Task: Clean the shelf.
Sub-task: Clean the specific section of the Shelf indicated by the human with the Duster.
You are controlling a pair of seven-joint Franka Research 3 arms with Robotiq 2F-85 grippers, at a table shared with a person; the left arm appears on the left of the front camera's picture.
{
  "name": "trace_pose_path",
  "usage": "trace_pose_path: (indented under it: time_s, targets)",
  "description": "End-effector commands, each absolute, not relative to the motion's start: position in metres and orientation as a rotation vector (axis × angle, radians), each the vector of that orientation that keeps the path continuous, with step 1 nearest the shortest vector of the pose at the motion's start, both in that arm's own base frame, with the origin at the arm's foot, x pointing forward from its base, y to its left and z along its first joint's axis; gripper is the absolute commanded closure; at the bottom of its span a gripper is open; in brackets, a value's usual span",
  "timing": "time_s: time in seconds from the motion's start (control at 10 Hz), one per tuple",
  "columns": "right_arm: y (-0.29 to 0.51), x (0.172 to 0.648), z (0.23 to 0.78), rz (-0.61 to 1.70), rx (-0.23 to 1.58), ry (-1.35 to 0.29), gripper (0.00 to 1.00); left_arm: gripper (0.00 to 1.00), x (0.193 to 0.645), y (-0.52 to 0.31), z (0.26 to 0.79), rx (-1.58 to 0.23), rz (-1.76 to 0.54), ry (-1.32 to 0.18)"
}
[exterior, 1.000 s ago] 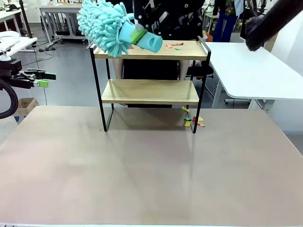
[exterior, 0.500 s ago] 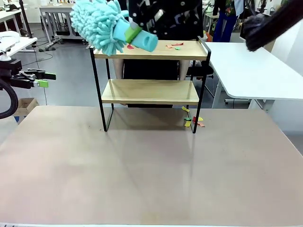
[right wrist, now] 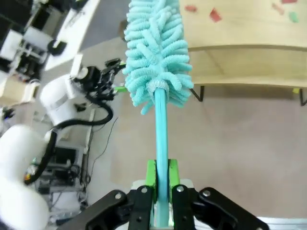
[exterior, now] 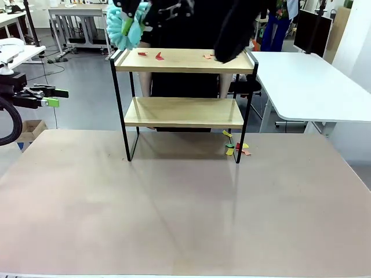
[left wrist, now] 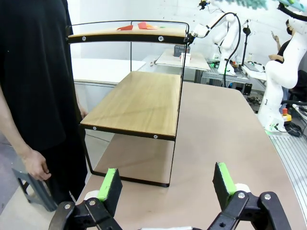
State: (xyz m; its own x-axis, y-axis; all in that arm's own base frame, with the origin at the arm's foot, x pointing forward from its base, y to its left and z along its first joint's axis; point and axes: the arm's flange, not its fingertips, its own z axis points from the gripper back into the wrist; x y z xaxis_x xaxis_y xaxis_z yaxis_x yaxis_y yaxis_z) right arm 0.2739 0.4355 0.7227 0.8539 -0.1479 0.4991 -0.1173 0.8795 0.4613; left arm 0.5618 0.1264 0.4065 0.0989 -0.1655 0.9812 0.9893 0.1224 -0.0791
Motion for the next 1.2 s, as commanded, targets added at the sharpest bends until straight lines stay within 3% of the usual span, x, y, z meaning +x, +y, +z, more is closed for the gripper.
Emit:
trace_pose_path:
  time_s: [0.0,1.1]
  targets:
    - [0.486,0.293,0.737,-0.099,0.429,-0.595,0.87,0.0,0.561,0.126,0.409,-1.036,-1.143,-1.078]
    - [0.546,0.368,0.702,-0.22,0.379,-0.572,0.87,0.0,0.561,0.126,0.409,-1.036,-1.143,-1.078]
